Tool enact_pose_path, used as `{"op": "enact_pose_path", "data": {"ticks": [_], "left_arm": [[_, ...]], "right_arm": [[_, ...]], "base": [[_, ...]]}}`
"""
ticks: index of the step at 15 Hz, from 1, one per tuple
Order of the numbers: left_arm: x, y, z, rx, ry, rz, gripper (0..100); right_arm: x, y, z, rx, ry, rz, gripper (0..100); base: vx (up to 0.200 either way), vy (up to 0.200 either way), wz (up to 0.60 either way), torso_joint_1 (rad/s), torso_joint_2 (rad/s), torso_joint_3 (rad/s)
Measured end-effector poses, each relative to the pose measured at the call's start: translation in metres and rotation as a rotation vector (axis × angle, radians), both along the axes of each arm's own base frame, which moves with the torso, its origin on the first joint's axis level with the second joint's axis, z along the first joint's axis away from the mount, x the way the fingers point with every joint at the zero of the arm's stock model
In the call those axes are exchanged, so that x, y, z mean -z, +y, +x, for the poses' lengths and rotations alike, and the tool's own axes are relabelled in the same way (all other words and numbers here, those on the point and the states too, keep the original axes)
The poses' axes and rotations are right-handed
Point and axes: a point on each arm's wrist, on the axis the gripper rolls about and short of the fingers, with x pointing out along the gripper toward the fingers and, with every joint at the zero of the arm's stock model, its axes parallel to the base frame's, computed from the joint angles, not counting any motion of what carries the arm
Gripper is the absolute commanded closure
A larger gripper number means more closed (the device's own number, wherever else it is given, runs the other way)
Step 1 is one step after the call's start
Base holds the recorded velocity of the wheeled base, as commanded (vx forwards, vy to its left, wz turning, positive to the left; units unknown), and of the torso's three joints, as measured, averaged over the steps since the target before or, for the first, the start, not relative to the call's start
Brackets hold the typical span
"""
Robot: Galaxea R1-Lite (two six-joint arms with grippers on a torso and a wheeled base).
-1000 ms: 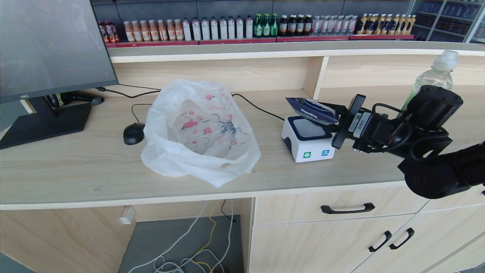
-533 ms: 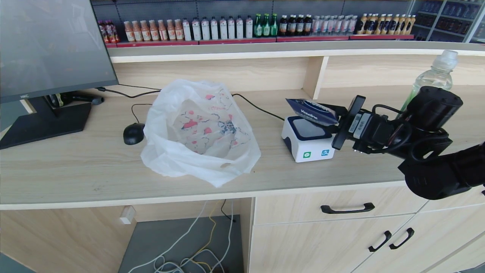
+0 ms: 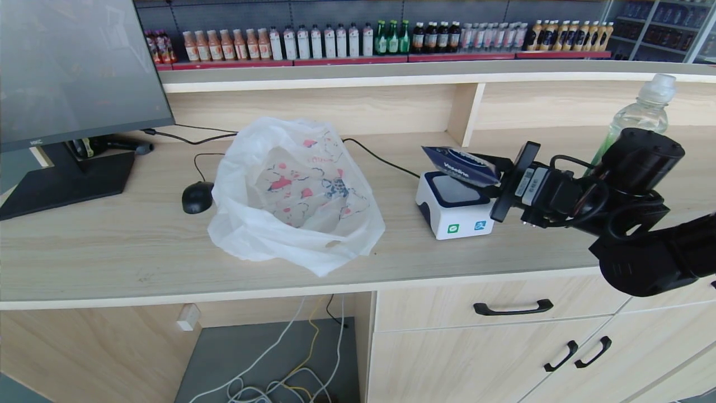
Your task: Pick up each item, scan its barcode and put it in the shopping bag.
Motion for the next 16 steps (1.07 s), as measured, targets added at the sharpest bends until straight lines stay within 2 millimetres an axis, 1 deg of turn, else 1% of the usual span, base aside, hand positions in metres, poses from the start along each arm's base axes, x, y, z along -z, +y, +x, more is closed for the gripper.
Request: {"op": "enact_pose_path", "data": {"ticks": [3, 7, 11, 13, 16], "left_arm": [[0.0, 0.0, 0.0, 0.0, 0.0, 0.0, 0], [0.0, 0.0, 0.0, 0.001, 0.0, 0.0, 0], [0.0, 0.0, 0.0, 0.0, 0.0, 0.0, 0], [0.0, 0.0, 0.0, 0.0, 0.0, 0.0, 0], [0.0, 0.0, 0.0, 0.0, 0.0, 0.0, 0]], "right_arm": [[-0.001, -0.001, -0.006, 0.027, 0.034, 0.025, 100], [-0.015, -0.004, -0.025, 0.034, 0.151, 0.139, 100], [-0.029, -0.01, -0.052, 0.091, 0.295, 0.317, 100], [-0.03, -0.012, -0.065, 0.116, 0.373, 0.425, 100], [-0.03, -0.017, -0.084, 0.101, 0.404, 0.582, 100]], "base": [[0.0, 0.0, 0.0, 0.0, 0.0, 0.0], [0.0, 0.0, 0.0, 0.0, 0.0, 0.0], [0.0, 0.0, 0.0, 0.0, 0.0, 0.0], [0.0, 0.0, 0.0, 0.0, 0.0, 0.0], [0.0, 0.0, 0.0, 0.0, 0.0, 0.0]]}}
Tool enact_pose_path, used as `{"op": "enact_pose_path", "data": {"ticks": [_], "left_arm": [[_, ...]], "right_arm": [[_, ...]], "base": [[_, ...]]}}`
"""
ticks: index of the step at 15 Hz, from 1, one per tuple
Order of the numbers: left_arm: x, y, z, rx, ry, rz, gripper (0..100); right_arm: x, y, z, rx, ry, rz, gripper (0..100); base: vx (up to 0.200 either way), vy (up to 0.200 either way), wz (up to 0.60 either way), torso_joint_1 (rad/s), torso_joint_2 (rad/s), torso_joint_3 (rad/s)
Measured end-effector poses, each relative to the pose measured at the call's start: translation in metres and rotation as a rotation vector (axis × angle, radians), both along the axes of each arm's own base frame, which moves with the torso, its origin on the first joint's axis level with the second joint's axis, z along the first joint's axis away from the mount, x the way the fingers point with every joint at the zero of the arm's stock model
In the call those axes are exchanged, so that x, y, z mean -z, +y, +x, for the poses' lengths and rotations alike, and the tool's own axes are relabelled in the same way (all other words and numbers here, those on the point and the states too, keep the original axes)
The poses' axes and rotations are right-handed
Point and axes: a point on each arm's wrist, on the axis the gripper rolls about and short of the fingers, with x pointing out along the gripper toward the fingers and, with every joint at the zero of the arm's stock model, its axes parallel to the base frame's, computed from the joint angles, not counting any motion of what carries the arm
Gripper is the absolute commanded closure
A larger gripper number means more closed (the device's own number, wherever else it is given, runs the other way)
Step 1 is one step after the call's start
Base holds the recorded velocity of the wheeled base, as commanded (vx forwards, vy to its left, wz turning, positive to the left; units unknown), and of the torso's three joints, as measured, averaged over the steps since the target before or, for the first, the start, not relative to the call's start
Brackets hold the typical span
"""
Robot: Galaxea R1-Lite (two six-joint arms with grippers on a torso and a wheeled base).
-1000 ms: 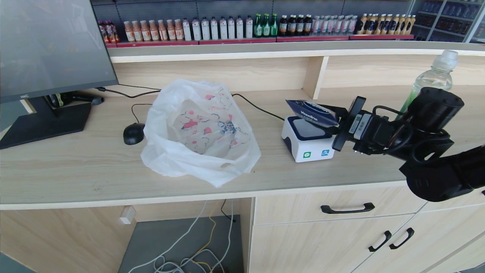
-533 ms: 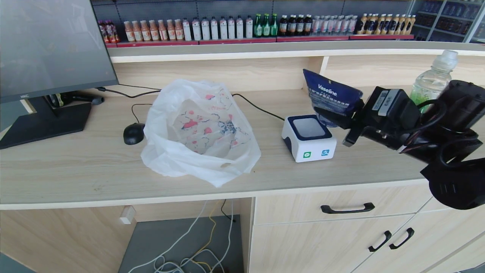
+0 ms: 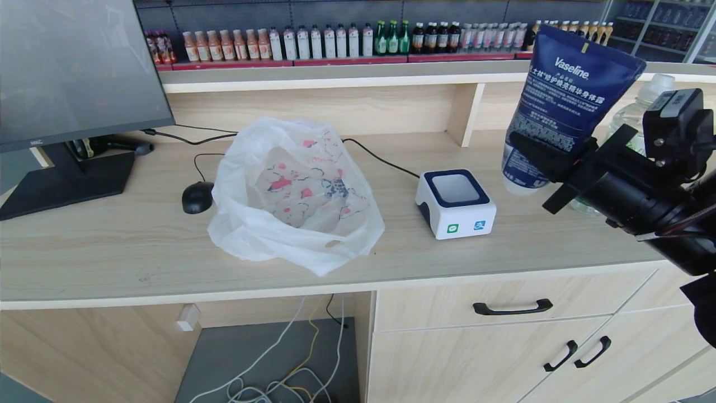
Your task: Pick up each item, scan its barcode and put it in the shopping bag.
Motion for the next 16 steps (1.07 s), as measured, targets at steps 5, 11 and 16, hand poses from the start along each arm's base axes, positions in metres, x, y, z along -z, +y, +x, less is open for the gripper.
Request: {"op": "enact_pose_path", "data": {"ticks": [5, 11, 16], "left_arm": [[0.0, 0.0, 0.0, 0.001, 0.0, 0.0, 0], [0.0, 0.0, 0.0, 0.0, 0.0, 0.001, 0], [0.0, 0.0, 0.0, 0.001, 0.0, 0.003, 0]], "right_arm": [[0.011, -0.001, -0.009, 0.094, 0.097, 0.131, 100], [-0.009, 0.045, -0.023, 0.178, 0.109, 0.36, 100], [-0.012, 0.05, -0.023, 0.142, 0.117, 0.413, 100]], "base": [[0.0, 0.0, 0.0, 0.0, 0.0, 0.0], [0.0, 0.0, 0.0, 0.0, 0.0, 0.0], [0.0, 0.0, 0.0, 0.0, 0.0, 0.0]]}}
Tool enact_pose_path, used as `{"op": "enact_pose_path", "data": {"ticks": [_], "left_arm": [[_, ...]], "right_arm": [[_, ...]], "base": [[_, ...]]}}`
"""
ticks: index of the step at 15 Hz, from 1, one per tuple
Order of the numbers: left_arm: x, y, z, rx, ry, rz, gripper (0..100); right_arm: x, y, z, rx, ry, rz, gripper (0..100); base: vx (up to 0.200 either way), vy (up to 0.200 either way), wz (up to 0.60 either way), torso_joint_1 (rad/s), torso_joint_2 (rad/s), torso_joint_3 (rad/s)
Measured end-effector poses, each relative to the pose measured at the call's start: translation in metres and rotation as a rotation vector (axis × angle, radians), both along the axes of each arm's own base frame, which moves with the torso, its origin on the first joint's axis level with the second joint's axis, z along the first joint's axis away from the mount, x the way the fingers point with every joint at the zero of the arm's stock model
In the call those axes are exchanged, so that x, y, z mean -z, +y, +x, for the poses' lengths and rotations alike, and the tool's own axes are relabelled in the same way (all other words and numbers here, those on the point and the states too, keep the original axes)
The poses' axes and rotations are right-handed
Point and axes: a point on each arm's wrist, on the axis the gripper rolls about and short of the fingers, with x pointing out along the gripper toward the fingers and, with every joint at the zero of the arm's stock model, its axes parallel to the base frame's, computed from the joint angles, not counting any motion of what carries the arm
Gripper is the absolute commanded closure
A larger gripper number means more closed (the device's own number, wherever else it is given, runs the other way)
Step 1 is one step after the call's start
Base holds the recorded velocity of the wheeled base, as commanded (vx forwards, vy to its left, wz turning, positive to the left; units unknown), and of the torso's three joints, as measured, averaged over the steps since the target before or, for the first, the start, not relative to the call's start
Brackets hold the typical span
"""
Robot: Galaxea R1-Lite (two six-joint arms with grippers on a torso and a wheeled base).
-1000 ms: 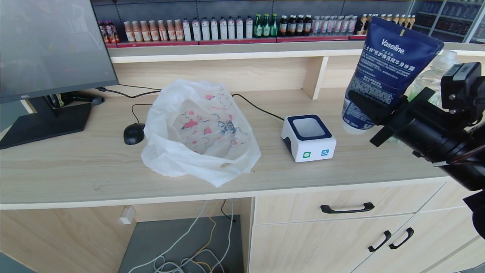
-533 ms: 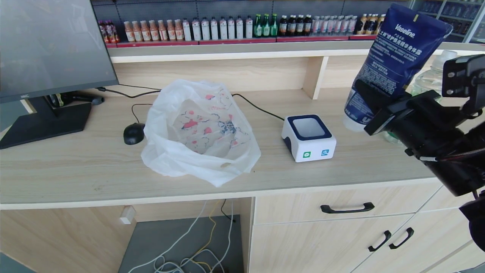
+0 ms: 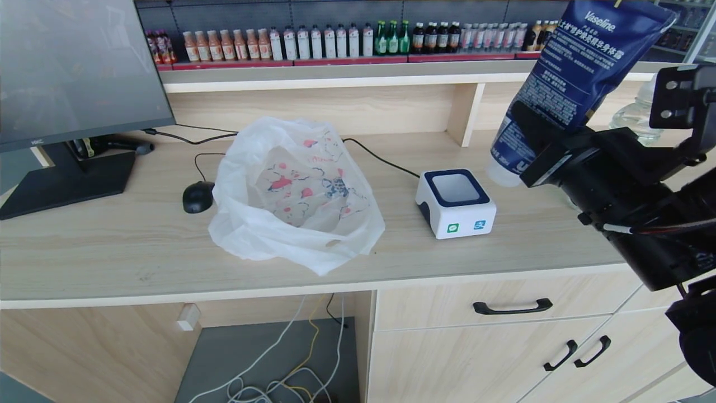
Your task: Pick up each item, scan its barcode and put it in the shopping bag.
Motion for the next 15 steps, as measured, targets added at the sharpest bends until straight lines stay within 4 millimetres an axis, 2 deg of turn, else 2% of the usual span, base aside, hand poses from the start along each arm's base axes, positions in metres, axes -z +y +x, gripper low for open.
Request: {"op": "enact_pose_path", "data": {"ticks": [1, 5, 8, 15], "left_arm": [[0.0, 0.0, 0.0, 0.0, 0.0, 0.0, 0], [0.0, 0.0, 0.0, -0.001, 0.0, 0.0, 0], [0.0, 0.0, 0.0, 0.001, 0.001, -0.001, 0], [0.0, 0.0, 0.0, -0.001, 0.0, -0.004, 0]], "right_arm": [[-0.001, 0.0, 0.001, 0.001, -0.004, 0.002, 100], [-0.006, 0.0, 0.003, 0.003, -0.027, 0.016, 100], [-0.012, -0.006, 0.008, 0.032, -0.046, 0.023, 100], [-0.01, -0.009, 0.009, 0.045, -0.047, 0.021, 100]], "base": [[0.0, 0.0, 0.0, 0.0, 0.0, 0.0], [0.0, 0.2, 0.0, 0.0, 0.0, 0.001], [0.0, 0.2, 0.0, 0.011, 0.0, 0.001], [0.0, 0.2, 0.0, 0.004, 0.0, 0.002]]}}
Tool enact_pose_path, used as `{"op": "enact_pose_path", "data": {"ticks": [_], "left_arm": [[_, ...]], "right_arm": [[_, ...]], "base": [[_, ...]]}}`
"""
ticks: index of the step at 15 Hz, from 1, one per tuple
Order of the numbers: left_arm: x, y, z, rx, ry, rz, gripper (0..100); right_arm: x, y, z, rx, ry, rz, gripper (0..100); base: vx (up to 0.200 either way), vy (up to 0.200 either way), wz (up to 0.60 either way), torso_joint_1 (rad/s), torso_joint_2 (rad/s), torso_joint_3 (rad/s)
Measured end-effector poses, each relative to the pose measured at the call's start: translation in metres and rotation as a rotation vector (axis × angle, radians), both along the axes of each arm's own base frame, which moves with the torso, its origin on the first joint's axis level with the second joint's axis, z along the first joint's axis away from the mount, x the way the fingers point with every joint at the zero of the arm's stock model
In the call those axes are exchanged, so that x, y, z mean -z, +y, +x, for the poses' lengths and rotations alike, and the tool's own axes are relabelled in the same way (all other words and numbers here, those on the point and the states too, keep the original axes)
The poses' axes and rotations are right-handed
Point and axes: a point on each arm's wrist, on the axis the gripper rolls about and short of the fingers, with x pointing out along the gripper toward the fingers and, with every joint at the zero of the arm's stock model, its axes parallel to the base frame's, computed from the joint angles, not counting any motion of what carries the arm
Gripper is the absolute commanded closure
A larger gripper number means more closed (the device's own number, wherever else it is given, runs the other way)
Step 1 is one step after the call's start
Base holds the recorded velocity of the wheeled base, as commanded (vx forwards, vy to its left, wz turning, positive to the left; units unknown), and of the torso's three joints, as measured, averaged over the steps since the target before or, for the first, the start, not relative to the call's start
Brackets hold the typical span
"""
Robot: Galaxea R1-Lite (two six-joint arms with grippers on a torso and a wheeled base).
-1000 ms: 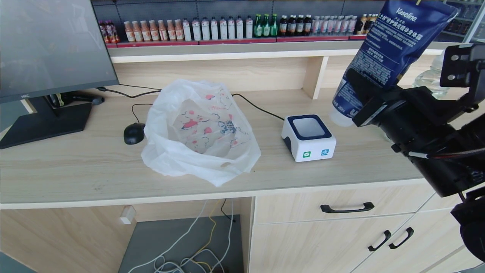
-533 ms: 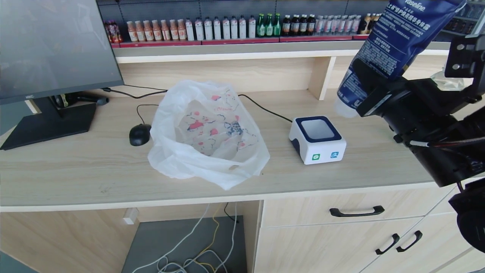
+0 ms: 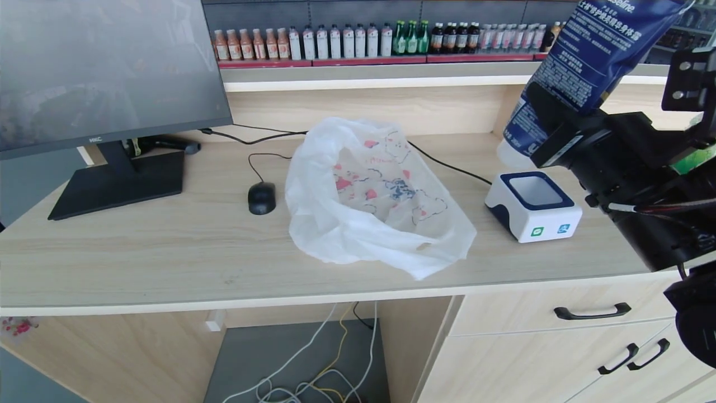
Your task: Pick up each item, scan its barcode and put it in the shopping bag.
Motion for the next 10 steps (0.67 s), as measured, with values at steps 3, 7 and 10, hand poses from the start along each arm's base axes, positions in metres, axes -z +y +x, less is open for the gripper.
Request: {"op": "enact_pose_path", "data": {"ticks": [3, 7, 10], "left_arm": [[0.0, 0.0, 0.0, 0.0, 0.0, 0.004, 0], [0.0, 0.0, 0.0, -0.001, 0.0, 0.005, 0], [0.0, 0.0, 0.0, 0.001, 0.0, 0.005, 0]], "right_arm": [[0.001, -0.001, -0.002, -0.003, -0.011, -0.001, 100], [0.001, 0.002, -0.001, -0.009, -0.01, 0.0, 100], [0.003, 0.018, 0.007, -0.056, 0.005, -0.006, 100]], "base": [[0.0, 0.067, 0.0, 0.002, 0.0, 0.001], [0.0, 0.0, 0.0, 0.0, 0.0, 0.0], [0.0, 0.0, 0.0, 0.0, 0.0, 0.0]]}}
